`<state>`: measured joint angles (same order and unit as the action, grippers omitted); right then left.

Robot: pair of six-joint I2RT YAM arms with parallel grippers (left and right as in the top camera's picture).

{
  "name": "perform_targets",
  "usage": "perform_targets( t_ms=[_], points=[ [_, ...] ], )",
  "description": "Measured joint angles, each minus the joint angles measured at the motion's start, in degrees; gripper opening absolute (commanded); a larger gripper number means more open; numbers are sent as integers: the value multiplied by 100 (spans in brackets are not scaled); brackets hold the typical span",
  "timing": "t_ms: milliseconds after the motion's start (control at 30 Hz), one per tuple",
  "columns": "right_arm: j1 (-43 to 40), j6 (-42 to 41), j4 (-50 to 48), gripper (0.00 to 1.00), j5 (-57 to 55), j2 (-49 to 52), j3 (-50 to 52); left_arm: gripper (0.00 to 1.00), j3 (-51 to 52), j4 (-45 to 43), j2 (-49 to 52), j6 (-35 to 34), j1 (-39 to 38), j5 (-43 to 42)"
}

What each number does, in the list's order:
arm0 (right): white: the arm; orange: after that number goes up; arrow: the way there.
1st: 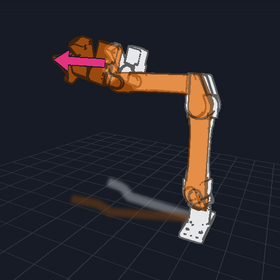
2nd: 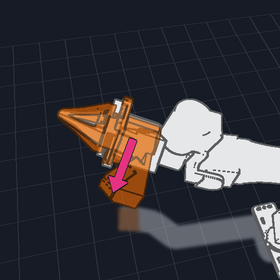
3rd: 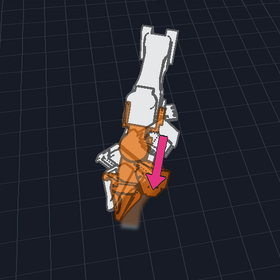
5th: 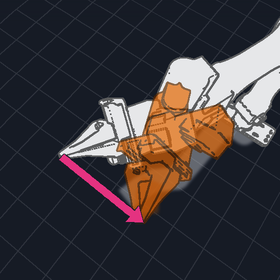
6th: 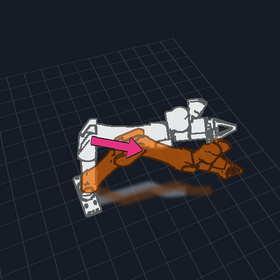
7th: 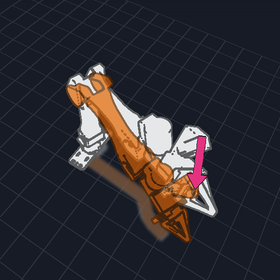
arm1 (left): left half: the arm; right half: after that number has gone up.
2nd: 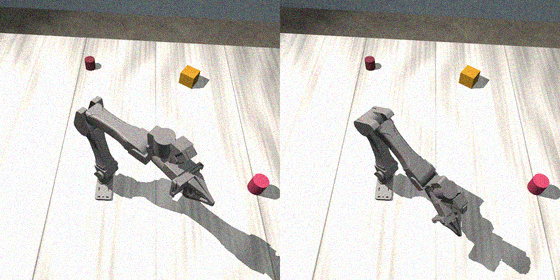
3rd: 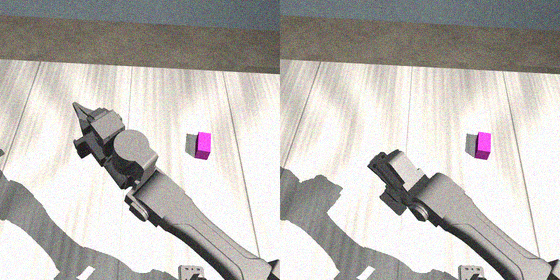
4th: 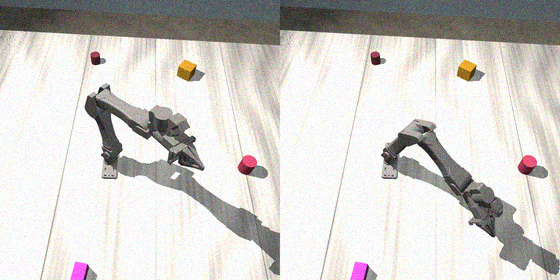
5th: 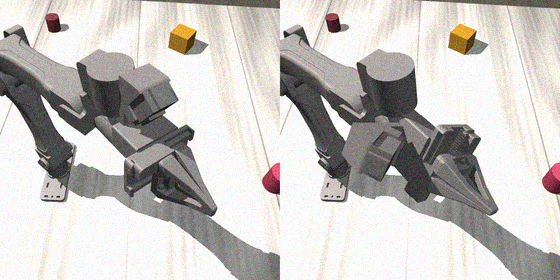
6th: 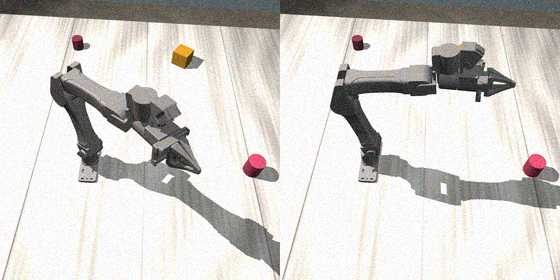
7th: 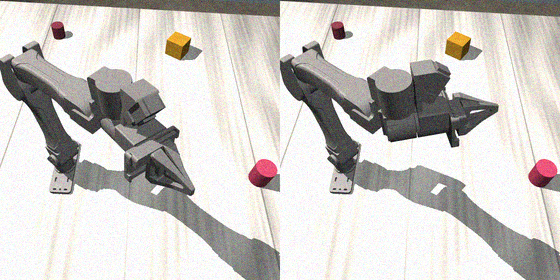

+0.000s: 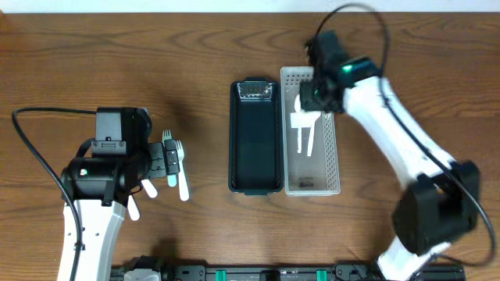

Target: Pack container

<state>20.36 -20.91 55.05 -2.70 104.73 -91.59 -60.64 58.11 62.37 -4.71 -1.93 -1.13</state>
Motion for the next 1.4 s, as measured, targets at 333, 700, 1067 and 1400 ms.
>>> perform_targets(
  t_ms=[333, 700, 1067, 1400],
  points=[
    [-2479, -2514, 1392, 64, -356, -1633, -507, 98, 0, 4, 0, 0, 0, 0],
    [-4452, -4647, 1432, 96, -387, -1237, 201, 98, 0, -2, 0, 0, 0, 0],
    [-4863, -5580, 780, 91, -334, -361, 1626, 98, 0, 0, 0, 0, 0, 0],
    [-4863, -5702, 610, 89, -330, 232, 1676, 98, 0, 0, 0, 0, 0, 0]
  ],
)
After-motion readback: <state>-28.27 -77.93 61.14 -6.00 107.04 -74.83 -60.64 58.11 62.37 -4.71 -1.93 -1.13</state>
